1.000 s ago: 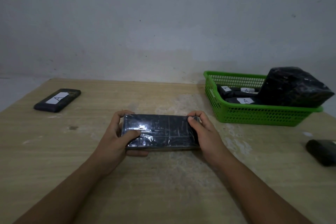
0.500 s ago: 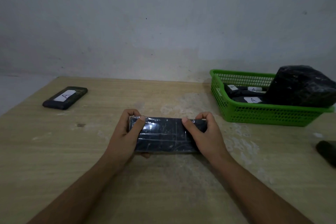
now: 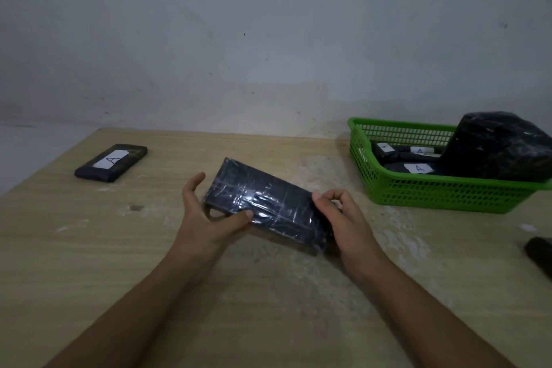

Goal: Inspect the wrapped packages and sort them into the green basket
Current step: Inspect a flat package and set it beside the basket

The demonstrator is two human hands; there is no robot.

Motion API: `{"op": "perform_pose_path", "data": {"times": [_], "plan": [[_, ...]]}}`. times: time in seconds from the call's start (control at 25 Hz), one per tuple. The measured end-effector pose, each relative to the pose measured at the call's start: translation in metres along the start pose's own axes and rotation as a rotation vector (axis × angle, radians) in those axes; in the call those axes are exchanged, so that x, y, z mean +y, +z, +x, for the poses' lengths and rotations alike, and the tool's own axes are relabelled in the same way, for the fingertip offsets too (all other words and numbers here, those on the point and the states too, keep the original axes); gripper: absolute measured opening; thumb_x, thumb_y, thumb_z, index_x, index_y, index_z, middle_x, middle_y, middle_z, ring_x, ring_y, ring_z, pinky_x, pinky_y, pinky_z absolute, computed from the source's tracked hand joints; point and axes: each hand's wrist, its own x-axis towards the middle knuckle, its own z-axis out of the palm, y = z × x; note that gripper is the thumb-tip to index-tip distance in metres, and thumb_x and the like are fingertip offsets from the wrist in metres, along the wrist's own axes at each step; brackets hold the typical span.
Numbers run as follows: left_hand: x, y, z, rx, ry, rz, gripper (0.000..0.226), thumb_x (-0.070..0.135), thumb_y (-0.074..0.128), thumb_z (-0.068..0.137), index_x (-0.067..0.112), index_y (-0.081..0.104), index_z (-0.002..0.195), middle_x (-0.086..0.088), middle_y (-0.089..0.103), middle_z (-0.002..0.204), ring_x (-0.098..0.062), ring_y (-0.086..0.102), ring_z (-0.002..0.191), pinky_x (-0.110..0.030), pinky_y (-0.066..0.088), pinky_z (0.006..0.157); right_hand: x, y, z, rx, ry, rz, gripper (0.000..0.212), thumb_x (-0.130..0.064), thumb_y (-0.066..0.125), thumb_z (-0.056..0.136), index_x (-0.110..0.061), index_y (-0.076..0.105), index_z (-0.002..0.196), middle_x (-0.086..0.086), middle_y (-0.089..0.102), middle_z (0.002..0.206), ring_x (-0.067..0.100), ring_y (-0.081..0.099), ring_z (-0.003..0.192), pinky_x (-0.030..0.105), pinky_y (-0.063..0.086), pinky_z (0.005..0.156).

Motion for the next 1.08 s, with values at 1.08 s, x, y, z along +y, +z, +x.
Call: {"op": "perform_pose_path", "data": {"times": [1.08], "plan": [[0.022,0.017,-0.014,-0.146,-0.169,-0.005,0.056,0.051,0.062,0.073,0.025,0.051,0.122,-0.013,0.065,0.117,-0.039,0.070,0.095,-0.053,0.053,0.090,-0.033,-0.048,-0.025,-0.254,-0.384,-0.653,0.041,-0.026,0.080,0.077,-0.038,0.067,0.114,-0.019,0.069,0.109,-0.004,0.063,0.101,0.010,0.047,0.084]]}}
